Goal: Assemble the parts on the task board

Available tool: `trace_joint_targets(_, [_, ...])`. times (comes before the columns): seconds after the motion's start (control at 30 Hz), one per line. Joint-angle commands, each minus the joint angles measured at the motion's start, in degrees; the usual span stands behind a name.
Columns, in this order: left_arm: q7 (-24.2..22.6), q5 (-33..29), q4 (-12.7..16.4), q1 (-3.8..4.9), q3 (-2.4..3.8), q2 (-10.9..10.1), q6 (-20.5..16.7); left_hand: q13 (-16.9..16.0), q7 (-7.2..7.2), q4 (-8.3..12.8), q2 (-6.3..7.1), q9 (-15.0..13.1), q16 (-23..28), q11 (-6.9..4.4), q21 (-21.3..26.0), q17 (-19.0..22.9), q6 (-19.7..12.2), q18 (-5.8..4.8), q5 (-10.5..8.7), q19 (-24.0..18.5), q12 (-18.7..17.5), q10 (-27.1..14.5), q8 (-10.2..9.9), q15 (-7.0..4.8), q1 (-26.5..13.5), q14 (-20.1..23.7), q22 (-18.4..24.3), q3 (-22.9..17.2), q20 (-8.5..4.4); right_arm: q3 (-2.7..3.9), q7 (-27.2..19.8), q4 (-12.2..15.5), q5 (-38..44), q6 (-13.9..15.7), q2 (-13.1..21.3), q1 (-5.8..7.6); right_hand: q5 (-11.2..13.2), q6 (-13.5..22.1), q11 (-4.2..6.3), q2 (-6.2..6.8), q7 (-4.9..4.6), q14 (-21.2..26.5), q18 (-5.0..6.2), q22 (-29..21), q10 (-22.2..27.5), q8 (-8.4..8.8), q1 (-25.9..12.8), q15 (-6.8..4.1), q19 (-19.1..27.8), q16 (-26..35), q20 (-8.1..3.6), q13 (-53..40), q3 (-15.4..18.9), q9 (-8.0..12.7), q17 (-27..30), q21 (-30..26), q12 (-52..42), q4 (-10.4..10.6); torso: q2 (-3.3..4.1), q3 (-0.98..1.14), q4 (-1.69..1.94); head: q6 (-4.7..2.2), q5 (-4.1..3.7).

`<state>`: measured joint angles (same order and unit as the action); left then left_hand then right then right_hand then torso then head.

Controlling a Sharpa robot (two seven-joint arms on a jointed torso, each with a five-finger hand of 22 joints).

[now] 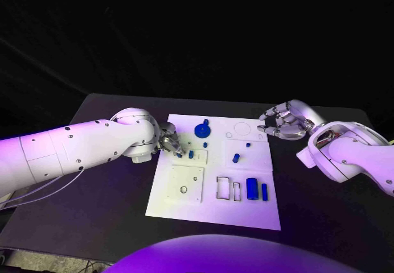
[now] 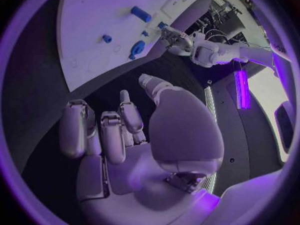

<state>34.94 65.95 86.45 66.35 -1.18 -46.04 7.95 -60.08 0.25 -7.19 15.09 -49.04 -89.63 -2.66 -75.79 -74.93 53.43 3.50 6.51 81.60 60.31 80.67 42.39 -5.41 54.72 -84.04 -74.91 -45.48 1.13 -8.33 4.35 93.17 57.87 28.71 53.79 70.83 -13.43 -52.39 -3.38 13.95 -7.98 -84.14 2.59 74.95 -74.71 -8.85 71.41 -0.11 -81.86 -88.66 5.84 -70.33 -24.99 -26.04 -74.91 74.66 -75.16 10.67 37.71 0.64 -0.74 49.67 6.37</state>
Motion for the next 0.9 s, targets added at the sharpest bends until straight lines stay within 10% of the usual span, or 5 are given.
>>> trace_joint_targets(0.03, [0.21, -0.58, -0.04, -0.12, -0.09, 0.18, 1.01, 0.06, 0.42, -0.44, -0.10, 0.24, -0.37, -0.08, 0.30, -15.07, 0.16, -0.12, -1.20, 0.32, 0.25, -0.09, -0.41, -0.38, -0.67, -5.96, -9.34, 0.87, -0.16, 0.00, -0.30, 0.05, 0.22, 0.03, 0.00, -0.04, -0.31, 0.32, -0.07, -0.15, -0.10, -4.85, 1.10, 7.09, 0.28, -0.35, -0.47, -0.44, 0.31, 0.37, -0.22, 0.05, -0.16, -0.07, -11.24, -0.20, 0.31, 0.27, 0.00, 0.00, -0.01, -0.03, -0.03])
trace_joint_targets(0.9, [0.50, -0.68, -0.34, -0.12, -0.08, 0.00, -0.59, 0.50, 0.53, -4.18, 0.17, 0.69, -0.37, 0.00, 0.78, -15.07, 0.40, -0.08, -3.77, 0.26, 0.06, -0.28, -0.04, -0.40, -1.09, -5.96, -9.51, 6.51, -0.21, 0.00, -0.20, -0.09, 0.22, 0.05, 0.04, -0.08, -0.10, 0.44, -0.09, -0.05, -0.13, -4.81, 1.15, 6.98, 0.42, -0.33, -0.78, -0.42, 0.43, 0.44, -0.22, 0.23, 0.00, -0.11, -11.10, -0.46, 0.45, 0.45, 0.04, -0.03, -0.01, -0.04, -0.03])
